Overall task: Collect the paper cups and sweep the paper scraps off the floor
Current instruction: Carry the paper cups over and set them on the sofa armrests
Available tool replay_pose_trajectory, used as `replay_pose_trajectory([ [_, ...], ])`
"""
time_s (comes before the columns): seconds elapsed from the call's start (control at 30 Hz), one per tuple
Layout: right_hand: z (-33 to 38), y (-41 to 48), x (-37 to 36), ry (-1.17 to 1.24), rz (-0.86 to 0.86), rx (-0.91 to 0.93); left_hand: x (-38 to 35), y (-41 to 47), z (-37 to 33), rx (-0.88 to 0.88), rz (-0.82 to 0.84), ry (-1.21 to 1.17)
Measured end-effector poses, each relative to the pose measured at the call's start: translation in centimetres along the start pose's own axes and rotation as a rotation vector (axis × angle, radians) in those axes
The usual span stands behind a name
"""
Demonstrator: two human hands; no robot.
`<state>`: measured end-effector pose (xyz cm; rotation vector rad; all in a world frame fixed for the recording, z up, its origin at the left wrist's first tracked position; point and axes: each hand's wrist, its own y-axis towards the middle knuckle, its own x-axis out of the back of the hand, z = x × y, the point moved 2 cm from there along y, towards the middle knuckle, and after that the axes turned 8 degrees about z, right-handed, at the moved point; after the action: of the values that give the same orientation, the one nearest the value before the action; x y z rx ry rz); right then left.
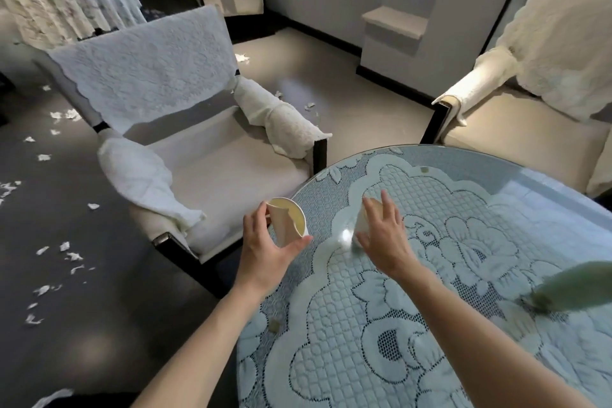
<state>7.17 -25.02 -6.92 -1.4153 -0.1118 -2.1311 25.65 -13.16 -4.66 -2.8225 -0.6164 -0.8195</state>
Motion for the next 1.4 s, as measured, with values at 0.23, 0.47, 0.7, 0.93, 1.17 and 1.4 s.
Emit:
replay_pose_trajectory([
  [0.23, 1.5, -3.2, 2.6, 0.320, -0.037, 0.004, 1.2, -3.7, -0.6, 0.054, -0.001, 0.003],
  [0.47, 9.5, -6.9, 7.3, 0.291, -0.038, 0.215, 6.6, -8.8, -2.6, 0.065, -0.171, -0.019],
  [0.7, 18.6, -9.2, 7.2, 0.323, 0.025, 0.353, 13.7, -11.1, -1.5, 0.097, -0.293, -0.055],
  [0.93, 24.7, -4.8, 5.9, 0.284, 0.004, 0.342, 19.1, -6.3, 1.1, 0.060, -0.370, -0.217],
  [1.17, 41.8, 4.8, 0.9, 0.280, 0.050, 0.398, 34.6, -1.5, 9.9, 0.108, -0.433, -0.199],
  [1.4, 62.4, 10.4, -4.2, 0.260, 0.197, 0.633, 52.6, -0.7, 18.2, 0.189, -0.650, -0.158],
])
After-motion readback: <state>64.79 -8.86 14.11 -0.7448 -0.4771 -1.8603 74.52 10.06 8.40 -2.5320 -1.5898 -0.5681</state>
